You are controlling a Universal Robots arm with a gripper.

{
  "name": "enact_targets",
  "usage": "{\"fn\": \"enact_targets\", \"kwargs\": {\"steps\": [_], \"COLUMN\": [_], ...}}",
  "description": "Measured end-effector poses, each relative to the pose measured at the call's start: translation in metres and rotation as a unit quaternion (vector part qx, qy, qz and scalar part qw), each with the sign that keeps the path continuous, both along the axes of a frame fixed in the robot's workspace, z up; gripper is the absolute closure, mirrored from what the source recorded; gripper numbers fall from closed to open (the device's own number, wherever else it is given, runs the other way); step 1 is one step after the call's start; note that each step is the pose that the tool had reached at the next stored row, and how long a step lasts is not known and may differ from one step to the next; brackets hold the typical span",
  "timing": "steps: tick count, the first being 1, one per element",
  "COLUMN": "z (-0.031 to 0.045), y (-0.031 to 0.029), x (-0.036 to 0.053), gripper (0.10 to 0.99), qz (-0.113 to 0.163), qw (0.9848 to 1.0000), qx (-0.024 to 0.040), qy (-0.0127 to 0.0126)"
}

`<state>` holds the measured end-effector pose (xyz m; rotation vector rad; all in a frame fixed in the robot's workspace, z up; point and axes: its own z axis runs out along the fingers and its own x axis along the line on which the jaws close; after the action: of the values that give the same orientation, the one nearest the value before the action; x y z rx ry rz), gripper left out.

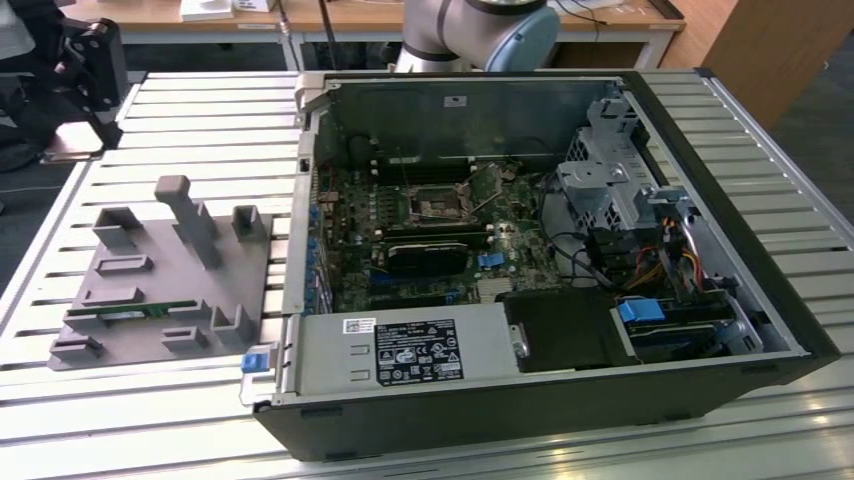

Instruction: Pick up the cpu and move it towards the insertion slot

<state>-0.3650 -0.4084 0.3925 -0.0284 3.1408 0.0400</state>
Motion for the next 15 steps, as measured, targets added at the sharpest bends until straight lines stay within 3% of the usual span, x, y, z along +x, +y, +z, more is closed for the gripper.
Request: {"fn": "enact_targets", "kwargs": {"steps": [15], "z": [0.0], "y": [0.0], "x": [0.0226], "gripper": [0.545], "qz": [0.0], "qw": [1.0], "qx": [0.0], "qy": [0.0]}}
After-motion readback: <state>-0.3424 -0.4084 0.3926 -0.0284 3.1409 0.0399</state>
